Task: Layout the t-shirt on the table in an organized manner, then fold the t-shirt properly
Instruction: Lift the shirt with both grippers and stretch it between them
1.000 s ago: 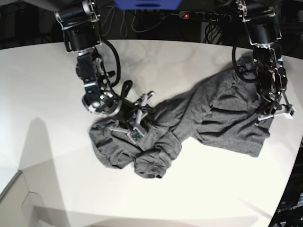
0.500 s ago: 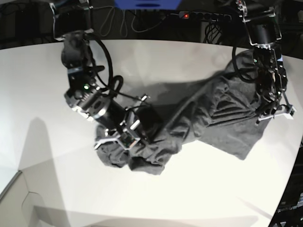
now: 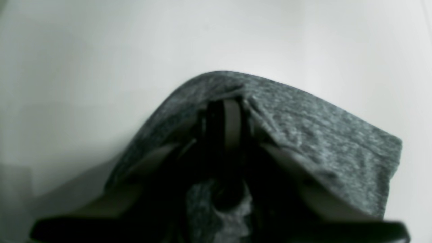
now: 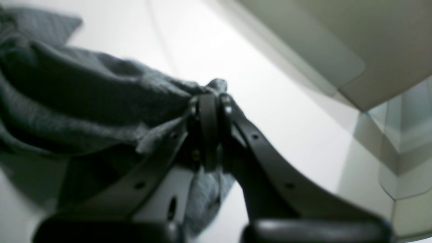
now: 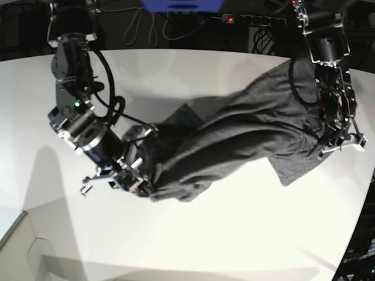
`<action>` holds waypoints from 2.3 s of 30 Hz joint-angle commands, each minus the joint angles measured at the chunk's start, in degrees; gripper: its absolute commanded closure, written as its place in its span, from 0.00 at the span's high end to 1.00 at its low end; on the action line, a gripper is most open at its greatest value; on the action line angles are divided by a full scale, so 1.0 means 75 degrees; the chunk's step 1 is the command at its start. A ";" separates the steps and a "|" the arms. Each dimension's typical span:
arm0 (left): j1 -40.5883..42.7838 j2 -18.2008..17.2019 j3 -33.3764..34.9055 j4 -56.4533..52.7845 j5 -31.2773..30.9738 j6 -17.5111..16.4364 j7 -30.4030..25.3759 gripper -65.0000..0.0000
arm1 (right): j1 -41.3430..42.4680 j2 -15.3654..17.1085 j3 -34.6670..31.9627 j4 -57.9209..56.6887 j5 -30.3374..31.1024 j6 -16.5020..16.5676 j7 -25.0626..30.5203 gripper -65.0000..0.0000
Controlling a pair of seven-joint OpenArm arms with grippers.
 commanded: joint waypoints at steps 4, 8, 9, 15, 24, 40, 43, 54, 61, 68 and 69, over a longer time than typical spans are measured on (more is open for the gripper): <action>0.0031 -0.0024 -0.0021 -0.0102 -0.0018 0.0144 0.0373 0.11 | 0.0544 0.0374 0.0179 0.0100 0.0105 0.0500 -0.0117 0.00; 0.0019 -0.0036 -0.0021 -0.0102 -0.0018 0.0132 0.0373 0.11 | 0.0954 0.0374 0.0765 0.0171 0.0093 0.0500 -0.0621 0.00; 0.0019 -0.0036 -0.0021 -0.0102 -0.0018 0.0132 0.0373 0.11 | 0.0989 0.0374 0.0906 0.0183 0.0093 0.0500 -0.0750 0.00; 0.0019 -0.0036 -0.0021 -0.0114 -0.0018 0.0132 0.0373 0.11 | 0.0215 0.0374 0.1105 0.0558 0.0093 0.0500 -0.1453 0.00; -0.0379 -0.0036 -0.0092 0.0097 -0.0100 0.0132 0.0384 0.11 | -0.1953 0.0362 0.0777 0.0839 0.0093 0.0500 -0.1430 0.00; 0.0477 0.1207 -0.0021 0.4223 -0.0123 0.0144 0.2436 0.10 | -0.0957 -0.0095 0.0566 0.0862 0.0082 0.0500 -0.0551 0.00; 0.0957 0.1793 0.0248 0.4446 -0.0029 0.0144 0.2916 0.10 | -0.0582 -0.0095 0.0718 0.0815 0.0082 0.0500 -0.0551 0.00; 0.1731 0.0972 0.2194 0.3145 0.0533 0.0144 0.2963 0.10 | 0.0051 -0.0118 0.0730 0.0827 0.0082 0.0500 -0.0539 0.00; 0.1719 -0.0212 0.2182 0.2817 0.0662 0.0144 0.2154 0.10 | 0.0251 0.0257 0.0695 0.0874 0.0070 0.0500 -0.0492 0.00; 0.1660 -0.0938 0.2182 0.2817 0.0662 0.0144 0.1369 0.10 | -0.0253 0.0515 0.0519 0.0886 0.0082 0.0500 -0.0551 0.00; 0.1543 -0.0962 0.2182 0.2817 0.0662 0.0144 0.1369 0.10 | -0.0418 0.0526 0.0425 0.0886 0.0023 0.0500 -0.0551 0.00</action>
